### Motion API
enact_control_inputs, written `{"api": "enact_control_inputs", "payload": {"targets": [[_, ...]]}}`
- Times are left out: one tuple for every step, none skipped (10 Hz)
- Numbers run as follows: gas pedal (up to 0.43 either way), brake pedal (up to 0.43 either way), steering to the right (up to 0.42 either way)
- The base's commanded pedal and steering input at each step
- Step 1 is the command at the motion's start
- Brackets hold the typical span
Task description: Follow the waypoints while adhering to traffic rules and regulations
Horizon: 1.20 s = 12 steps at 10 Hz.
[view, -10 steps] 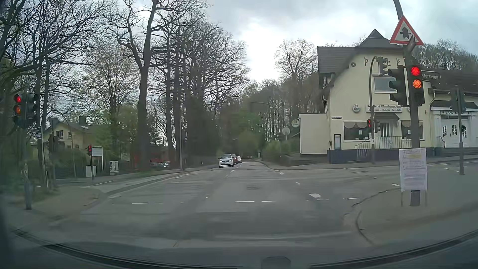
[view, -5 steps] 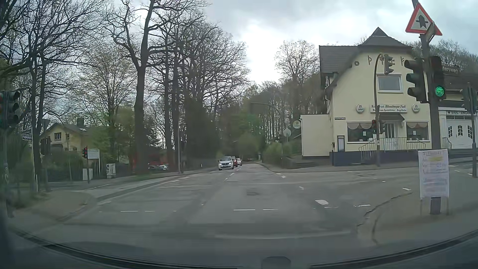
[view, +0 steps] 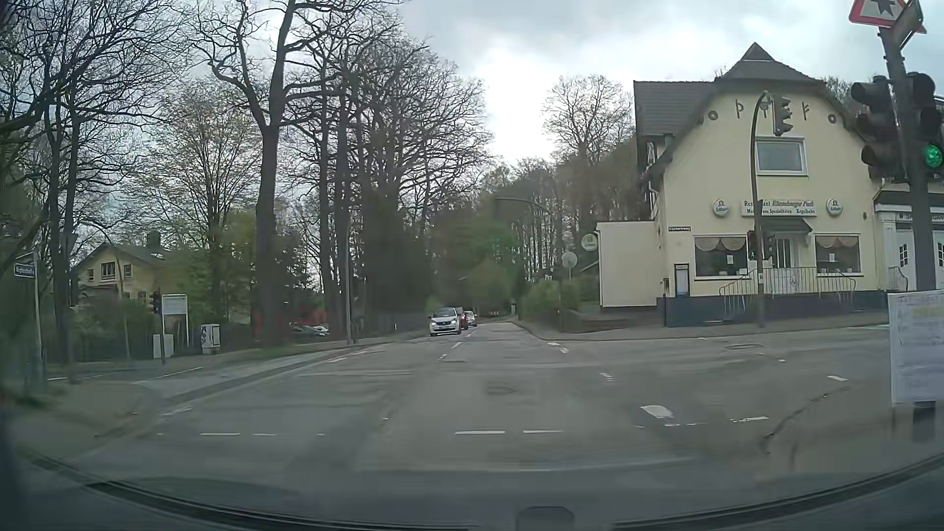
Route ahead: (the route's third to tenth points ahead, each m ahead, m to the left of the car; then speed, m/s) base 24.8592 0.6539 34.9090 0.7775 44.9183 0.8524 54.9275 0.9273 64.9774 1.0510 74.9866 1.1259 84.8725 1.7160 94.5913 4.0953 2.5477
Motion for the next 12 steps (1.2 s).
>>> {"api": "enact_control_inputs", "payload": {"targets": [[0.177,0.006,-0.001],[0.079,0.006,-0.001],[0.000,0.000,0.000],[0.000,0.000,0.000],[0.000,0.000,0.000],[0.079,0.000,-0.001],[0.228,0.006,0.000],[0.248,0.006,0.001],[0.260,0.000,0.001],[0.280,0.006,0.001],[0.287,0.000,0.003],[0.287,0.000,0.005]]}}
